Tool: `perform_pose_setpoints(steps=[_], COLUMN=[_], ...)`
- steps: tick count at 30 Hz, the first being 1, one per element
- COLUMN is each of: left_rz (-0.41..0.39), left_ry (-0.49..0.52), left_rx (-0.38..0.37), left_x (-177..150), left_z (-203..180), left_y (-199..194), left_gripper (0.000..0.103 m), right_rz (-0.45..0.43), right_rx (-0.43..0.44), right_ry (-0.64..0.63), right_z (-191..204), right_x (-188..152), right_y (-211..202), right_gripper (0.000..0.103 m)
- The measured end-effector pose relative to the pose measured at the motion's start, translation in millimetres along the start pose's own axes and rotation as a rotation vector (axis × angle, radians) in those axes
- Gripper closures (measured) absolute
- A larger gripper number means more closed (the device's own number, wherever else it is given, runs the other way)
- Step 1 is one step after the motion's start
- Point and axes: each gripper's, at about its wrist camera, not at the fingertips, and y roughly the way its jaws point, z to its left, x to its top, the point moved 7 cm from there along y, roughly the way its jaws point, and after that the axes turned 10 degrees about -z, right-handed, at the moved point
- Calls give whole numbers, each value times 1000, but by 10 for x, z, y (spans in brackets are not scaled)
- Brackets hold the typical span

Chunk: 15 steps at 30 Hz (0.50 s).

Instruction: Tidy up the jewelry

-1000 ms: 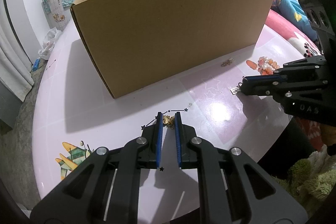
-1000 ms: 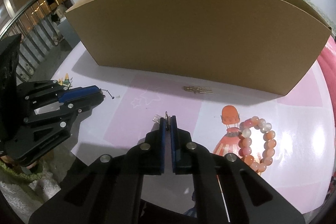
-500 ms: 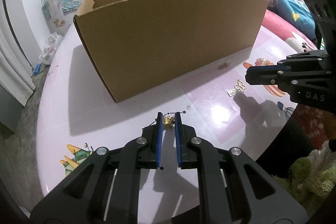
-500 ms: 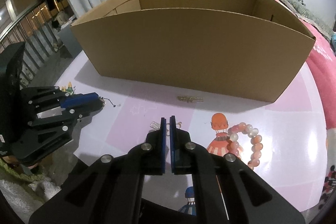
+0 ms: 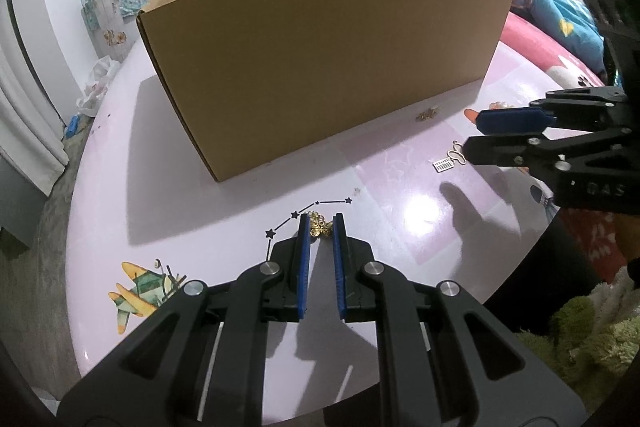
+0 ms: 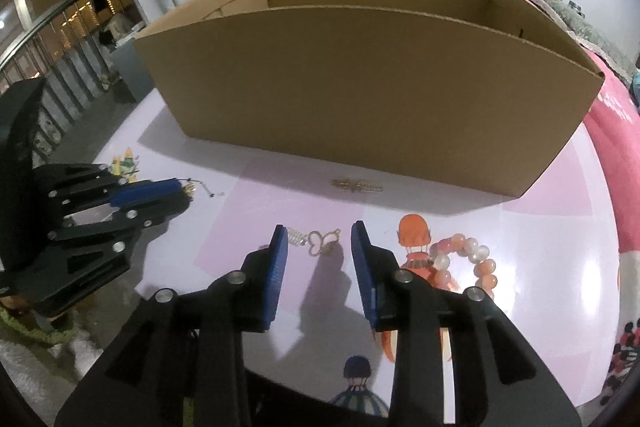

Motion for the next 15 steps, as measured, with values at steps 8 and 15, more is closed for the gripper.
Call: perform_pose_setpoints(steps=[8, 15], left_rz=[-2, -4], left_ry=[-7, -10], left_rx=[-2, -8], left_x=[-5, -5], left_z=[24, 28], left_y=[3, 8], left_gripper=[93, 93], right_rz=[16, 23], right_rx=[-38, -41], right_ry=[3, -29], right_z=[-7, 76], right_x=[-30, -46], right_y=[146, 159], right_gripper=[73, 85])
